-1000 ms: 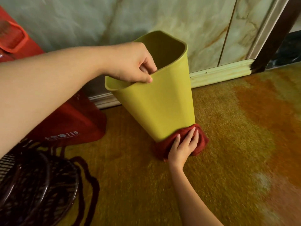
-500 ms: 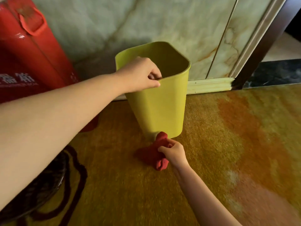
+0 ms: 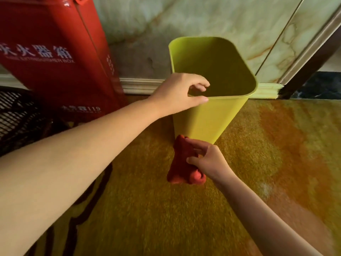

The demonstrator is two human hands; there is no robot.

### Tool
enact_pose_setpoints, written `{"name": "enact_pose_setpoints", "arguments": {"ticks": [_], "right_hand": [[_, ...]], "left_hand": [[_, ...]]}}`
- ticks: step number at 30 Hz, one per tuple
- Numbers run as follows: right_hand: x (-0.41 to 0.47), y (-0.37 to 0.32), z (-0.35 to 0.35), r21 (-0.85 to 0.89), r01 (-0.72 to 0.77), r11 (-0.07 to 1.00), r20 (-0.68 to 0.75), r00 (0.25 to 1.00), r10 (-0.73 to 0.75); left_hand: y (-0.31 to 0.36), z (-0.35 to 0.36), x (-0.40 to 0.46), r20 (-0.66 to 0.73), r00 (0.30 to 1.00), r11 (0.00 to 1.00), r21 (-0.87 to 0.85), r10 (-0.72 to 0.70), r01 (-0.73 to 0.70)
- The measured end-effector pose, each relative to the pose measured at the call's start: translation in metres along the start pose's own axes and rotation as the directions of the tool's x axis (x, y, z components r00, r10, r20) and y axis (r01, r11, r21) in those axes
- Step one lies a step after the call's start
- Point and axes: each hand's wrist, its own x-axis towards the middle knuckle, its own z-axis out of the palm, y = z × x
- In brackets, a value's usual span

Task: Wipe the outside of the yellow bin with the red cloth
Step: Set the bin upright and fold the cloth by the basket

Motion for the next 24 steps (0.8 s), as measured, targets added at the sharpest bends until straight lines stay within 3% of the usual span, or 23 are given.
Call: {"name": "enact_pose_setpoints", "arguments": {"ticks": [2,3,4,5,7,9,11,13,20,24], "right_hand": [[-0.002,-0.008,0.002,-0.05,0.035,0.998,0.013,0.999,-0.034],[-0.003,-0.013,0.003,-0.064,0.05,0.997,0.028,0.998,-0.049],[-0.002,-0.019,0.006,-0.073,0.067,0.995,0.046,0.997,-0.064],[-0.002,-0.025,0.01,-0.081,0.089,0.993,0.07,0.994,-0.083],[-0.002,-0.038,0.019,-0.099,0.147,0.984,0.133,0.982,-0.133],[-0.002,-0.054,0.03,-0.11,0.212,0.971,0.202,0.961,-0.187],[-0.002,-0.071,0.041,-0.095,0.262,0.96,0.253,0.939,-0.231],[0.001,-0.089,0.052,-0.083,0.296,0.951,0.274,0.925,-0.264],[0.014,-0.162,0.1,-0.083,0.399,0.913,0.339,0.873,-0.351],[0.021,-0.211,0.143,-0.147,0.508,0.849,0.38,0.821,-0.426]], "left_hand": [[-0.014,-0.01,-0.04,-0.311,0.95,1.0,0.013,0.021,-0.018],[-0.023,-0.013,-0.06,-0.376,0.927,1.0,-0.004,-0.011,0.011],[-0.033,-0.015,-0.078,-0.331,0.939,0.994,-0.075,-0.099,0.079],[-0.04,-0.017,-0.094,-0.164,0.964,0.968,-0.173,-0.21,0.181],[-0.053,-0.017,-0.121,0.273,0.911,0.881,-0.278,-0.309,0.382],[-0.062,-0.016,-0.138,0.42,0.862,0.848,-0.309,-0.285,0.431],[-0.07,-0.019,-0.147,0.337,0.895,0.828,-0.378,-0.293,0.414],[-0.075,-0.031,-0.152,0.191,0.902,0.779,-0.456,-0.388,0.432],[-0.089,-0.111,-0.194,-0.033,0.777,0.629,-0.609,-0.629,0.483],[-0.097,-0.168,-0.219,-0.053,0.731,0.568,-0.669,-0.68,0.48]]}}
